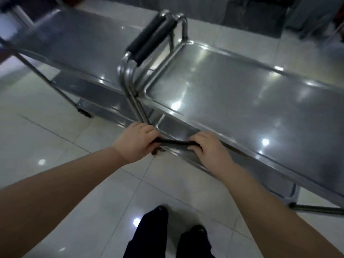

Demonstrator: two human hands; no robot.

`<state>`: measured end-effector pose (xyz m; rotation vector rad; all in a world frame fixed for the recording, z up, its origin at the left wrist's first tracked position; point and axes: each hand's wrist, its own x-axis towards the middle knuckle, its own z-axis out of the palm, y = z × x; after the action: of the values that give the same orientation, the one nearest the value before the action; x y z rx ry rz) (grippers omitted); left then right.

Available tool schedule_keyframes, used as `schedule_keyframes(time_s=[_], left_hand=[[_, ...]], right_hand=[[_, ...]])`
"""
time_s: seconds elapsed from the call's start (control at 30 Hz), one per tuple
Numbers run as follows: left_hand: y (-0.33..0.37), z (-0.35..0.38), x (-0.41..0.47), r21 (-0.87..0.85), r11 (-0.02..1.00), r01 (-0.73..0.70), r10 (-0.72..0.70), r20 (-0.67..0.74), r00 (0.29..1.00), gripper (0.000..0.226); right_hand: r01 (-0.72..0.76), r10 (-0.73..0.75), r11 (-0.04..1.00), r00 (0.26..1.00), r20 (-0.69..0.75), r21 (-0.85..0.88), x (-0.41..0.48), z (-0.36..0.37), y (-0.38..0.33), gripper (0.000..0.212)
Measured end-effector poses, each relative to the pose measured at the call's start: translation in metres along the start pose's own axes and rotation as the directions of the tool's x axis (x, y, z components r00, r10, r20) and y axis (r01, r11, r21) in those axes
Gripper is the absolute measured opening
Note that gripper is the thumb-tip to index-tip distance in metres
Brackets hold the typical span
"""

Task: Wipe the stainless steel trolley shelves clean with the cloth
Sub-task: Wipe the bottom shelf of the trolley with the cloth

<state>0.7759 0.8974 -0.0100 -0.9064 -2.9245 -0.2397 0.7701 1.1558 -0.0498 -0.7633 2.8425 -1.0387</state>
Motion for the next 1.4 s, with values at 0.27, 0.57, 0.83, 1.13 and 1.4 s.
schedule_keyframes(time_s=[0.27, 0.57, 0.83, 1.13, 1.4], left_hand=[[-0.046, -0.188, -0.055, 0.199, 0.946, 0.258, -0.207, -0.243, 0.948, 0.018], [-0.196, -0.301, -0.156, 0.388, 0.782, 0.488, -0.308, -0.439, 0.844, 0.020], [-0.362, -0.322, -0.215, 0.462, 0.694, 0.553, -0.412, -0.375, 0.830, 0.019], [-0.539, -0.296, -0.217, 0.455, 0.670, 0.587, -0.499, -0.310, 0.810, 0.021], [-0.695, -0.309, -0.165, 0.395, 0.679, 0.618, -0.515, -0.343, 0.785, 0.025]], right_hand=[[0.439, -0.440, 0.877, 0.897, 0.040, -0.193, 0.141, -0.086, -0.160, 0.013], [0.626, -0.690, 0.619, 0.722, 0.052, -0.475, 0.300, -0.036, -0.361, 0.019], [0.579, -0.638, 0.582, 0.761, 0.121, -0.571, 0.416, 0.081, -0.461, 0.017], [0.657, -0.647, 0.430, 0.702, 0.296, -0.619, 0.549, 0.156, -0.507, 0.030], [0.709, -0.648, 0.529, 0.692, 0.318, -0.466, 0.744, 0.204, -0.491, 0.024]])
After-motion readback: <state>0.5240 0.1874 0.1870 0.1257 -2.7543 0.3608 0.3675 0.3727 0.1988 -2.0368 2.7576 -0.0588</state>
